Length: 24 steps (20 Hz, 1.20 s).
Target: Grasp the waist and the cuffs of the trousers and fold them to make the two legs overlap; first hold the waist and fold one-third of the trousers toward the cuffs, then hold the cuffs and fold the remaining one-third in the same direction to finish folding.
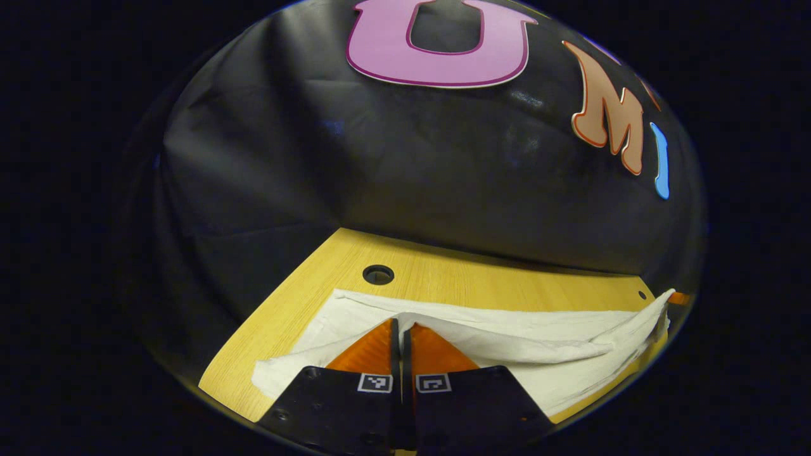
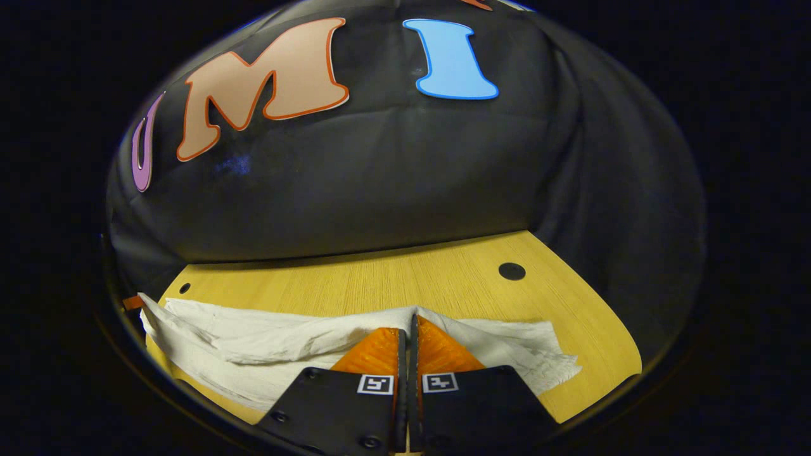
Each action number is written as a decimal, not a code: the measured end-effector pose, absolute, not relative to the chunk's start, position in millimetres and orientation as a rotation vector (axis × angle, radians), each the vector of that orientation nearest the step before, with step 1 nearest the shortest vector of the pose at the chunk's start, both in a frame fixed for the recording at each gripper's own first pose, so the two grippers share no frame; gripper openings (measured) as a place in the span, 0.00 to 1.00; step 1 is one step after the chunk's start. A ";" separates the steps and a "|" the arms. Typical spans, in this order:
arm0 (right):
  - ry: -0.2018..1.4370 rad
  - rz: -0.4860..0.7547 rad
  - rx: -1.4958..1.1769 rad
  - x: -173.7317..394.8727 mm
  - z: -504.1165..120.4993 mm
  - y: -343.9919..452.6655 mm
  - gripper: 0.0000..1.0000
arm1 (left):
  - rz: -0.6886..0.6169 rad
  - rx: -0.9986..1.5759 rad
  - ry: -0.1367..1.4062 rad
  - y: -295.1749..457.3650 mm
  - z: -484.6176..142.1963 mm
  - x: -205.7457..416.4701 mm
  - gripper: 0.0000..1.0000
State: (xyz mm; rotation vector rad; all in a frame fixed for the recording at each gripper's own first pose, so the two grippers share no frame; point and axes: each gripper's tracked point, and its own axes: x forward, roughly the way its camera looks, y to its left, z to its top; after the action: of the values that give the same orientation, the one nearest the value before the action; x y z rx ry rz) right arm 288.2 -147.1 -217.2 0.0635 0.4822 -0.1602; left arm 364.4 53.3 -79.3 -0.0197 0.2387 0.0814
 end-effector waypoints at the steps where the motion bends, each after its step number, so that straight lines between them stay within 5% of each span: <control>1: 0.496 -0.158 0.050 300.2 -225.6 -146.0 0.02 | 0.084 -0.011 0.238 55.4 -77.5 375.5 0.00; 8: 0.618 -0.164 0.100 343.4 -288.6 -150.4 0.01 | 0.146 0.024 0.352 74.3 -121.4 418.1 0.00; 13: 0.643 -0.168 0.189 346.1 -298.8 -154.7 0.17 | 0.162 -0.001 0.354 72.6 -121.9 418.9 0.03; 14: 0.632 -0.160 0.195 346.6 -293.2 -157.7 0.33 | 0.175 0.004 0.357 71.5 -117.9 417.4 0.09; 17: 0.619 -0.136 0.221 332.1 -269.9 -157.2 0.95 | 0.206 0.017 0.359 59.0 -97.3 407.1 0.82; 24: 0.533 -0.221 0.168 259.2 -186.2 -225.1 0.92 | 0.173 0.006 0.270 45.8 -57.0 352.2 0.89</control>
State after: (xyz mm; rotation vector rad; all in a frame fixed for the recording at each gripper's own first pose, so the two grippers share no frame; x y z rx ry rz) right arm 259.2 -225.1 -186.2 0.1681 0.5326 -0.2209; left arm 352.2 45.8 -57.0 0.0058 0.2703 0.1726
